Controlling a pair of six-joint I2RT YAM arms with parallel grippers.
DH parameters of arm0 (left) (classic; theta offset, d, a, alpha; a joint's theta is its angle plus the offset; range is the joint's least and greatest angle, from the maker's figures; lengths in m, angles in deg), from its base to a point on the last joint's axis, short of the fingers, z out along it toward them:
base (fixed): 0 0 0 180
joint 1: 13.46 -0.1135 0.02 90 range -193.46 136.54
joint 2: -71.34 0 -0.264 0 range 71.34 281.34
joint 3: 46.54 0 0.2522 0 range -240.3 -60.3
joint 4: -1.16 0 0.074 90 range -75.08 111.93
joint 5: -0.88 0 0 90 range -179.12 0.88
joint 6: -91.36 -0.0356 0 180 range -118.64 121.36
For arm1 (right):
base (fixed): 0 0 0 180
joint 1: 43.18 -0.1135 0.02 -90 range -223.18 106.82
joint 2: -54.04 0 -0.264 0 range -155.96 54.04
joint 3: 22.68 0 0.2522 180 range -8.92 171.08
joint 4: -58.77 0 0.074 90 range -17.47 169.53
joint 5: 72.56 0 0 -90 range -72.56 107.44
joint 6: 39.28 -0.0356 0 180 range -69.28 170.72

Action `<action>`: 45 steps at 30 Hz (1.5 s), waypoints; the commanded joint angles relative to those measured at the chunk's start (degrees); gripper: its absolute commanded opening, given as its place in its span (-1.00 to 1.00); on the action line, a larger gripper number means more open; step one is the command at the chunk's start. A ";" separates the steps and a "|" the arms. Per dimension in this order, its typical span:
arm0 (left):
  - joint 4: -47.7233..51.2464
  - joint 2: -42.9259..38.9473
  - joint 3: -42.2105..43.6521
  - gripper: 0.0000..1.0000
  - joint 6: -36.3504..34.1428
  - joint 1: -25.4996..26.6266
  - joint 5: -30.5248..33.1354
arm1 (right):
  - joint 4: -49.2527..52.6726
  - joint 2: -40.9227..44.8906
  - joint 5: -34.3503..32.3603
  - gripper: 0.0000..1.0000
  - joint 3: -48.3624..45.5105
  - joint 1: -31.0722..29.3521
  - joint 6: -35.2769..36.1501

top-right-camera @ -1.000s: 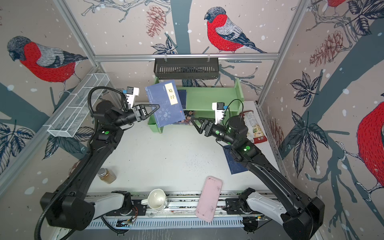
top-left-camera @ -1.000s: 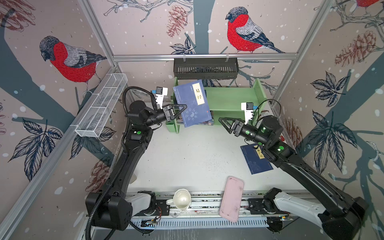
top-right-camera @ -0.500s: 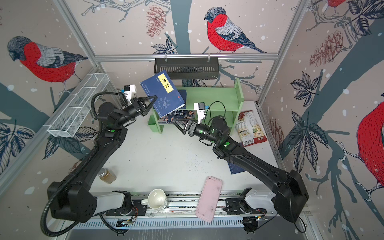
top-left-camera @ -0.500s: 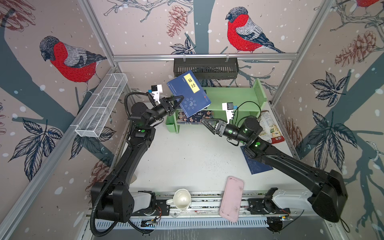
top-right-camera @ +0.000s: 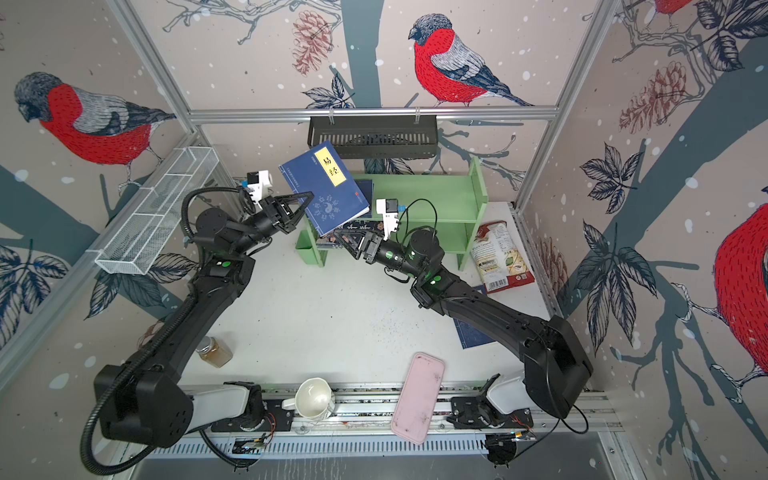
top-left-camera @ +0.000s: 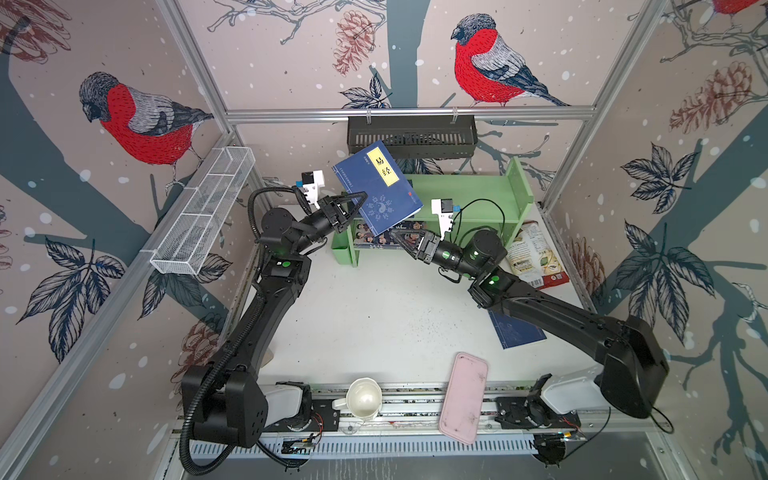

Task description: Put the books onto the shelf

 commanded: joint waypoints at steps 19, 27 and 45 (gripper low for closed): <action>-8.10 -1.14 4.02 -1.00 2.83 0.58 0.55 | -14.08 -8.59 -0.35 0.37 4.77 2.37 -5.98; -7.01 -1.58 5.59 -1.00 1.98 0.63 0.40 | -13.45 -9.58 1.14 -0.44 5.72 2.75 -6.01; -4.25 -5.18 12.86 0.32 -9.31 -4.85 -15.32 | 18.04 -1.35 25.00 -0.96 8.95 12.10 8.95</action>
